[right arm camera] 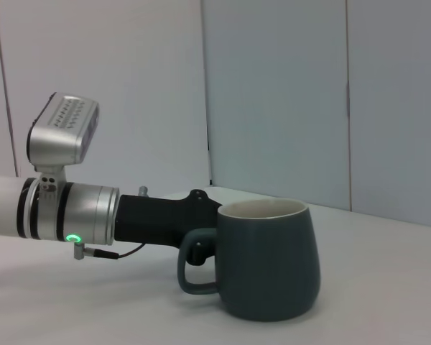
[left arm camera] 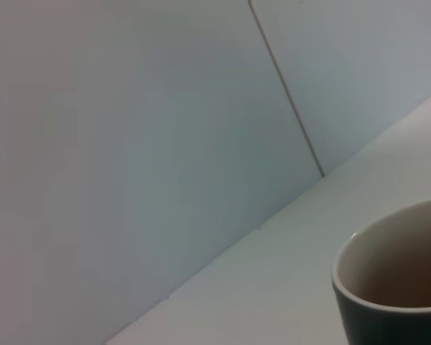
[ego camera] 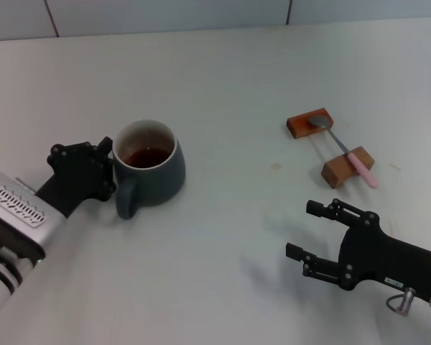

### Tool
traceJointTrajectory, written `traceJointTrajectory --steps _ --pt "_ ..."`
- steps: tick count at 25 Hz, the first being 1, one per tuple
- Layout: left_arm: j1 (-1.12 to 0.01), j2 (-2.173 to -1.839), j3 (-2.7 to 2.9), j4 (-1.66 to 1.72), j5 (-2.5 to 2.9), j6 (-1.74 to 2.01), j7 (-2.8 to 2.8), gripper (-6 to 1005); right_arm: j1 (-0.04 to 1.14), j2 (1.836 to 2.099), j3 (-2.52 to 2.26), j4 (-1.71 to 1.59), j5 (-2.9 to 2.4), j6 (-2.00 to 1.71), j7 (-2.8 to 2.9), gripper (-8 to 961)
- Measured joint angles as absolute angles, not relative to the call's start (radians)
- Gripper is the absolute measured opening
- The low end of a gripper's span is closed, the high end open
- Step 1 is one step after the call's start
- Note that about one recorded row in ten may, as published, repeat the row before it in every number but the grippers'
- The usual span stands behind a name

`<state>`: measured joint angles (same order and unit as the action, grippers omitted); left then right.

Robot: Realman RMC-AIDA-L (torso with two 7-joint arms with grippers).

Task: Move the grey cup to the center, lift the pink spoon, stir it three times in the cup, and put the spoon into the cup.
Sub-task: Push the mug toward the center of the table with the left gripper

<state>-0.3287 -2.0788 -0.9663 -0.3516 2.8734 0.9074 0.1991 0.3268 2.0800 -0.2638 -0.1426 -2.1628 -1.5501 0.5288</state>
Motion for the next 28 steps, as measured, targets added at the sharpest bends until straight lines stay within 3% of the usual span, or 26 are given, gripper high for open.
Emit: traceJointTrajectory --steps 28 --pt "-0.389 -2.08 -0.752 -0.64 2.629 0.613 0.186 24 0.327 2.08 -0.268 -0.141 -2.163 -1.551 0.523 782"
